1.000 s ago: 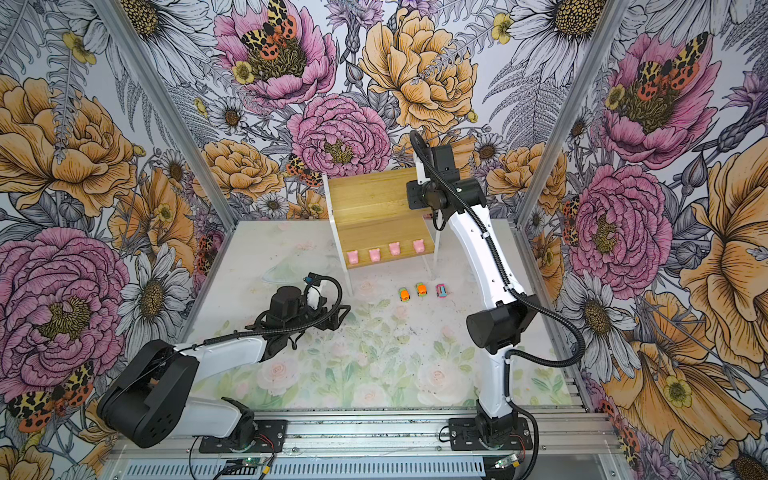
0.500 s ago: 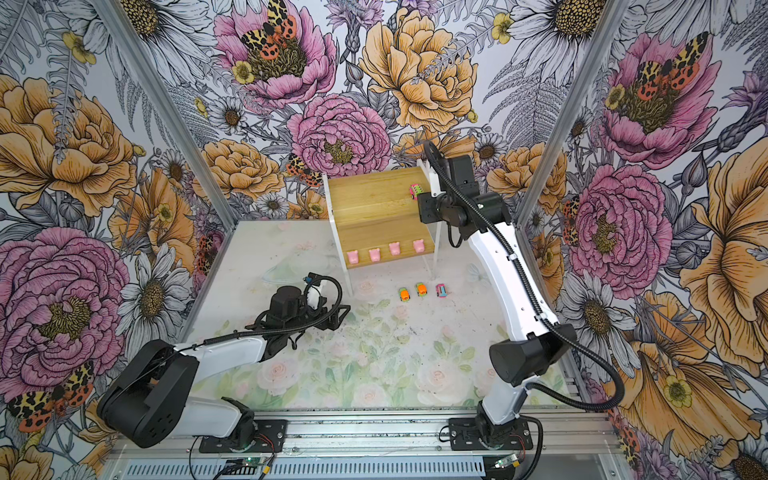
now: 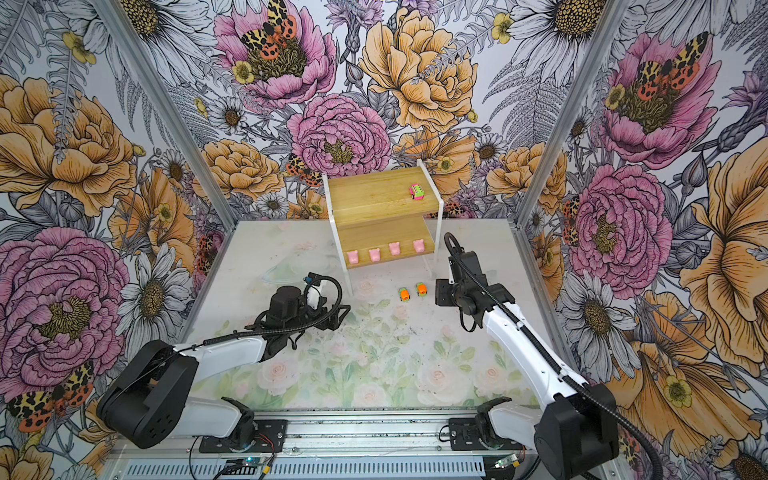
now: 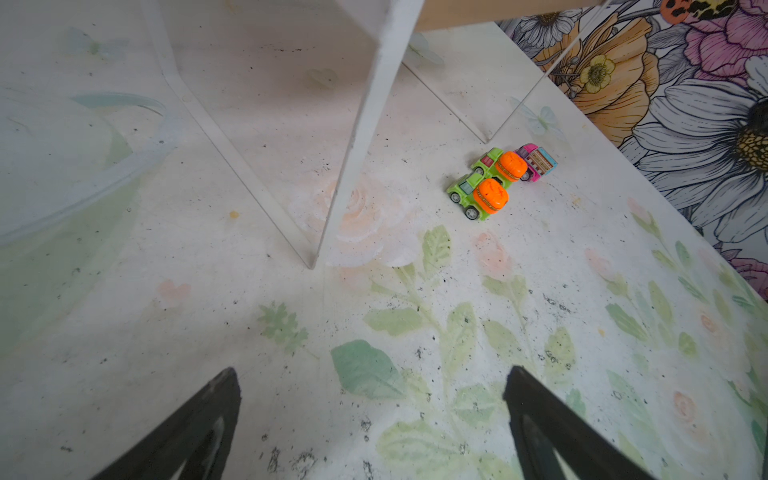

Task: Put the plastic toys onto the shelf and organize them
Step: 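Withdraw the right gripper and move it over the pink-and-teal toy car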

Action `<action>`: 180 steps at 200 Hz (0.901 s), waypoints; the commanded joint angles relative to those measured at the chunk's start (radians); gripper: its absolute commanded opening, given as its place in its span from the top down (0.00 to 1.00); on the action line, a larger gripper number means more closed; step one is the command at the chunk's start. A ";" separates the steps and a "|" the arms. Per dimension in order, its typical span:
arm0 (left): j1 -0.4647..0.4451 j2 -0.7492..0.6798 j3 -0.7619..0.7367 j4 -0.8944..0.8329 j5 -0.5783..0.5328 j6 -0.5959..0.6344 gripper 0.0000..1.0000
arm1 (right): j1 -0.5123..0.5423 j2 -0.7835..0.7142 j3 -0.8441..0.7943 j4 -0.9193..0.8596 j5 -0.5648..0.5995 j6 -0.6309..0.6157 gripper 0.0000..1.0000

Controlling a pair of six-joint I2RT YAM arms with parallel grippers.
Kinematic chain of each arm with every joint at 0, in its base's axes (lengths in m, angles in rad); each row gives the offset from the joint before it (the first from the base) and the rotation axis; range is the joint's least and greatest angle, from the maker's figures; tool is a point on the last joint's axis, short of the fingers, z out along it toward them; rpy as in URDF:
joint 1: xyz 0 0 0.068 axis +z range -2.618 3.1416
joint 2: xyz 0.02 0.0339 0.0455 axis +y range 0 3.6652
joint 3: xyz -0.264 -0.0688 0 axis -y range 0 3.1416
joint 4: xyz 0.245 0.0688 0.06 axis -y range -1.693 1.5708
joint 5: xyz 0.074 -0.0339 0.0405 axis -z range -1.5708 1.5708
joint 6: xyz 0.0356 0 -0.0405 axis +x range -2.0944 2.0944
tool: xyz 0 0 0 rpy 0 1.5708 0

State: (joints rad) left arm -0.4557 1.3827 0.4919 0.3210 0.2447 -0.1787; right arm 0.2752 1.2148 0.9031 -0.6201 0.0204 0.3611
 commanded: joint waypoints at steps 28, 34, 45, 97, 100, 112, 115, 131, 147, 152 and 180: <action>-0.011 -0.014 -0.006 0.017 -0.008 0.007 0.01 | -0.029 0.088 -0.126 0.349 -0.039 0.119 0.39; -0.011 -0.014 -0.006 0.018 -0.010 0.007 0.01 | -0.030 0.103 -0.132 0.369 -0.037 0.127 0.39; -0.012 -0.013 -0.008 0.018 -0.012 0.006 0.01 | -0.033 0.127 -0.144 0.416 -0.040 0.136 0.39; -0.012 0.010 0.002 0.018 -0.012 0.008 0.01 | -0.056 0.229 -0.194 0.598 -0.031 0.198 0.39; -0.012 0.012 0.003 0.018 -0.013 0.008 0.01 | -0.058 0.233 -0.196 0.609 -0.030 0.200 0.39; -0.013 0.017 0.007 0.020 -0.010 0.007 0.01 | -0.067 0.250 -0.205 0.639 -0.026 0.209 0.39; -0.014 0.019 0.009 0.020 -0.009 0.008 0.01 | -0.067 0.254 -0.205 0.644 -0.028 0.210 0.39; -0.014 0.028 0.016 0.019 -0.007 0.008 0.01 | -0.073 0.287 -0.202 0.662 -0.027 0.211 0.40; -0.012 0.038 0.023 0.020 -0.006 0.010 0.01 | -0.077 0.318 -0.199 0.679 -0.028 0.210 0.40; -0.012 0.042 0.025 0.020 -0.006 0.012 0.01 | -0.076 0.327 -0.200 0.687 -0.028 0.211 0.40; -0.013 0.058 0.034 0.021 -0.004 0.012 0.01 | -0.080 0.361 -0.207 0.735 -0.025 0.212 0.40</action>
State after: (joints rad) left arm -0.4625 1.4235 0.4942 0.3202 0.2447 -0.1791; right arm 0.2012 1.5528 0.7017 0.0315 -0.0120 0.5610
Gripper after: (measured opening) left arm 0.988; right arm 0.603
